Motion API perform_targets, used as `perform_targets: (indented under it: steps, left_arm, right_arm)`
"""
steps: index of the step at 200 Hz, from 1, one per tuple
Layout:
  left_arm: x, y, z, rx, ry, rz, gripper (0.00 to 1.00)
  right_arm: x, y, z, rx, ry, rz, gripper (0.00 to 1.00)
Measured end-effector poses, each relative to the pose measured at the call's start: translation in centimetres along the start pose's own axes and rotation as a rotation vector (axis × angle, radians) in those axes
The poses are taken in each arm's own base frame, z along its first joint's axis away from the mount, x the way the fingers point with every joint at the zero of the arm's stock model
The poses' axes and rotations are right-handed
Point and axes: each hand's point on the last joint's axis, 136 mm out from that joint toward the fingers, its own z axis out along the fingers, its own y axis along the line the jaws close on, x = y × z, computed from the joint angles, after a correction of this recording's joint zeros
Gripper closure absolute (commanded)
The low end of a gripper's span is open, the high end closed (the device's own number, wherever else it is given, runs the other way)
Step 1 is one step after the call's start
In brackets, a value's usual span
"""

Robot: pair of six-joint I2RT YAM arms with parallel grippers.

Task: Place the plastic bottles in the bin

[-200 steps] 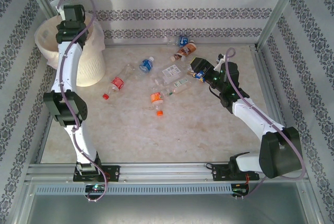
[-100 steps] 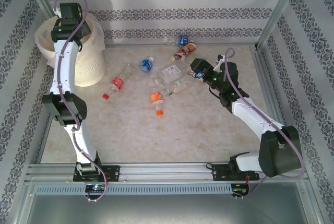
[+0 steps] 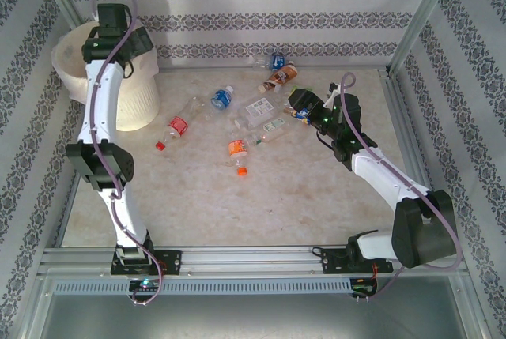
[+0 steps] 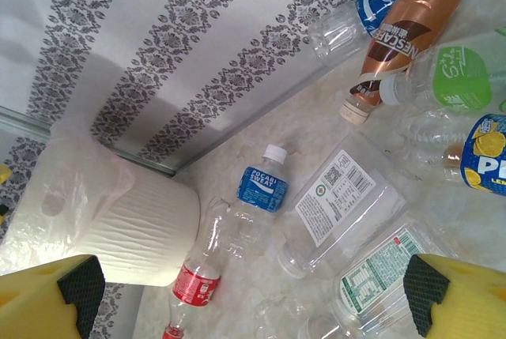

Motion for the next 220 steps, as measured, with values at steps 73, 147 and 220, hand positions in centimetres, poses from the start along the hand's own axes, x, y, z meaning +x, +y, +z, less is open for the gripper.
perform_targets:
  steps: [73, 147, 220]
  left_arm:
    - [6.4, -14.4, -6.1, 0.259, -0.004, 0.431, 0.0]
    - [16.5, -20.2, -3.9, 0.304, 0.191, 0.596, 0.0]
    - [33.7, -16.6, -1.9, 0.205, 0.549, 0.382, 0.0]
  right_arm:
    - [0.3, -0.7, 0.4, 0.019, 0.012, 0.008, 0.02]
    - [-0.3, -0.4, -0.4, 0.025, -0.023, -0.025, 0.02]
    - [-0.1, -1.2, -0.6, 0.054, -0.027, -0.034, 0.02]
